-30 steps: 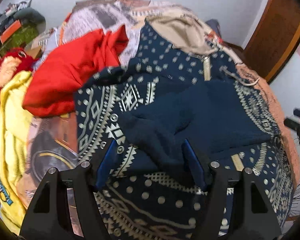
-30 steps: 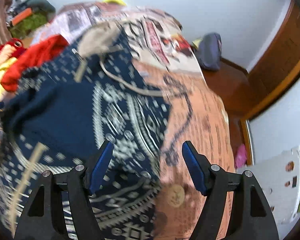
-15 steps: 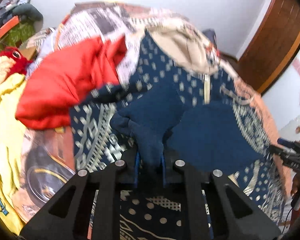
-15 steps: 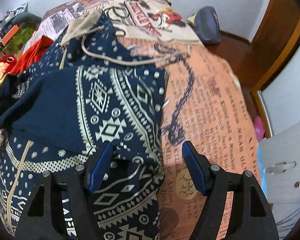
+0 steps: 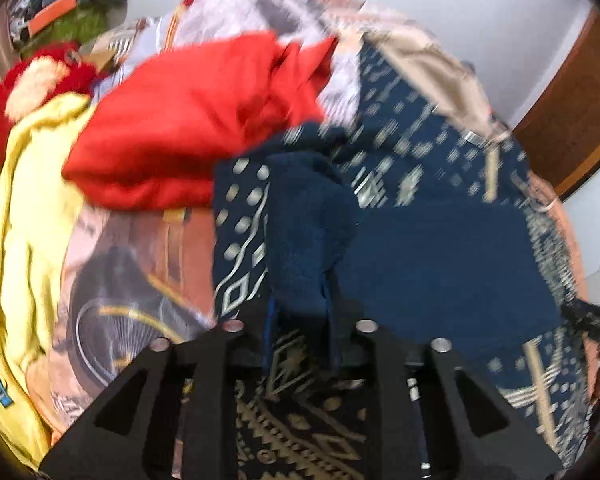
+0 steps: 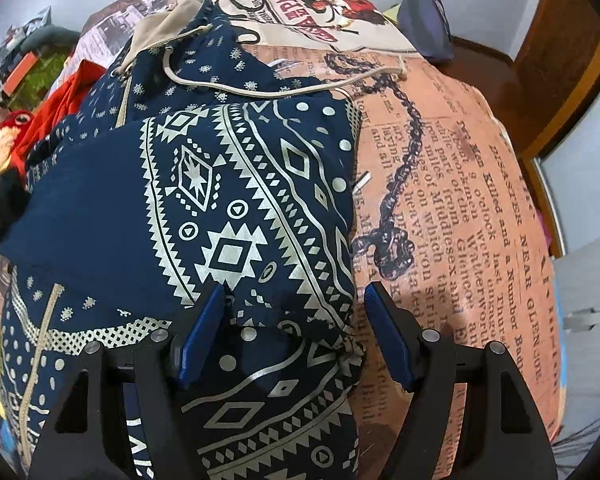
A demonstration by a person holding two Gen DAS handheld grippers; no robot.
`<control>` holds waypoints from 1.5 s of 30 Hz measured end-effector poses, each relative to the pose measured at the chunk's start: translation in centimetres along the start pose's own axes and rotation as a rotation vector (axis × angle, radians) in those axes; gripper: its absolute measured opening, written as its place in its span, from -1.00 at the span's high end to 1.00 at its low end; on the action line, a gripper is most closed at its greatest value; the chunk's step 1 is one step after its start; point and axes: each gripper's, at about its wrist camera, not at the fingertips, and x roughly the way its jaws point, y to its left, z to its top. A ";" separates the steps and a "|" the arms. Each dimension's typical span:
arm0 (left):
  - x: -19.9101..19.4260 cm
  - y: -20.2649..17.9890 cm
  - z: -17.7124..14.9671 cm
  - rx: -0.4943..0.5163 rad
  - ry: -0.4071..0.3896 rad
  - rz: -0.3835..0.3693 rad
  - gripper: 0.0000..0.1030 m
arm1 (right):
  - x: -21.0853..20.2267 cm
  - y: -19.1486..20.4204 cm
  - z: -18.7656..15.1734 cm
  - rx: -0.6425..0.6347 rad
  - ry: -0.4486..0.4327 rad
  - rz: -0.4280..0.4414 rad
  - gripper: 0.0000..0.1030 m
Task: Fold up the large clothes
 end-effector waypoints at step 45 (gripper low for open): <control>6.0 -11.5 18.9 0.128 -0.026 -0.148 -0.14 | 2.3 8.6 20.4 -0.107 -0.126 0.049 -0.34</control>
